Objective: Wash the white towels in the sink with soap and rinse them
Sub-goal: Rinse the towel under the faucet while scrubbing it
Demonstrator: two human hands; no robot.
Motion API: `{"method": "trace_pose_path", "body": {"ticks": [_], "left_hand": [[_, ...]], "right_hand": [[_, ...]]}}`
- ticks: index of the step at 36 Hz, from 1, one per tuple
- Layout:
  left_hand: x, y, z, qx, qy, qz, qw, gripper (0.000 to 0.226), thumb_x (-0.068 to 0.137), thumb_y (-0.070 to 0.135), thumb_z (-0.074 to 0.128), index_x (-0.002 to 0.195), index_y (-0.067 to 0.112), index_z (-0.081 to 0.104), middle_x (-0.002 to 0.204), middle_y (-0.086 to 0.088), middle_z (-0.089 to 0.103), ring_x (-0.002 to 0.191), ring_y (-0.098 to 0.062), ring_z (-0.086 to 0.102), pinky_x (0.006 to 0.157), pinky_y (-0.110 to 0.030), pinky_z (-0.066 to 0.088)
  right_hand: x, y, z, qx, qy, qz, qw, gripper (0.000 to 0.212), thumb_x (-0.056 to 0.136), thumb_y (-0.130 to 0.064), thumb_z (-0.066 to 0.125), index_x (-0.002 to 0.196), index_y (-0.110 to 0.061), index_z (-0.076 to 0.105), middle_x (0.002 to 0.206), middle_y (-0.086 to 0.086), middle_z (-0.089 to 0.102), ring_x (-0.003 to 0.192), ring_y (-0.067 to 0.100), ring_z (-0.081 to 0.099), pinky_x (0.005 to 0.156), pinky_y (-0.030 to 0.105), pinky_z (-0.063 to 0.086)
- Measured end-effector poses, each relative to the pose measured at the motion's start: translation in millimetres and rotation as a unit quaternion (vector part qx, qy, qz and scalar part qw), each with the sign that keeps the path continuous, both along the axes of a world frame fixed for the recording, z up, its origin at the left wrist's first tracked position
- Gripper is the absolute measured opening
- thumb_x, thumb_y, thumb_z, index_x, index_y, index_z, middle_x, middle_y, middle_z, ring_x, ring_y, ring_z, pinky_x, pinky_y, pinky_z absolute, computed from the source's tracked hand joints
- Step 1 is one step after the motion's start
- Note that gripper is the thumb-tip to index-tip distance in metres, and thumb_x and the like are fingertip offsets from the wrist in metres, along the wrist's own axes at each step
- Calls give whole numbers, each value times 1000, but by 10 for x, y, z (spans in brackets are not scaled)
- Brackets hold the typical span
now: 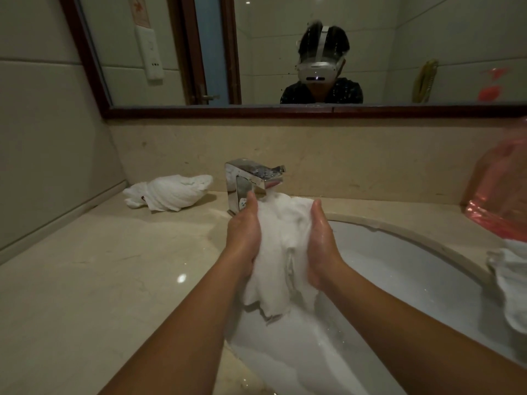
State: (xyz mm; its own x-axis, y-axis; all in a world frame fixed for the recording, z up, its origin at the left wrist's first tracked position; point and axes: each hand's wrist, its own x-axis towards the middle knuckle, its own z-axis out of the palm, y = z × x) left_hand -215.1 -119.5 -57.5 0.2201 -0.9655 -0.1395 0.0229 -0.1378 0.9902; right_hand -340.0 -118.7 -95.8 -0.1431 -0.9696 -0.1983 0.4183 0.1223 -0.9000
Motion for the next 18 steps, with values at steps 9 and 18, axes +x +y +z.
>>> {"method": "trace_pose_path", "body": {"ticks": [9,18], "left_hand": [[-61,51,-39,-25,-24,-18,999,52,103,71,44,97,29,73,104,0,77,100,-23,73,100,-49,58],[2,-6,-25,-11,14,42,999,58,103,67,48,100,14,71,99,-7,74,92,-25,71,77,-34,53]], "right_hand": [[65,-79,20,11,117,-140,983,51,107,-61,47,90,-16,65,80,2,65,72,19,63,63,33,48],[85,-137,37,24,130,-113,985,48,107,-59,46,118,-18,67,98,3,70,96,25,69,87,38,56]]}}
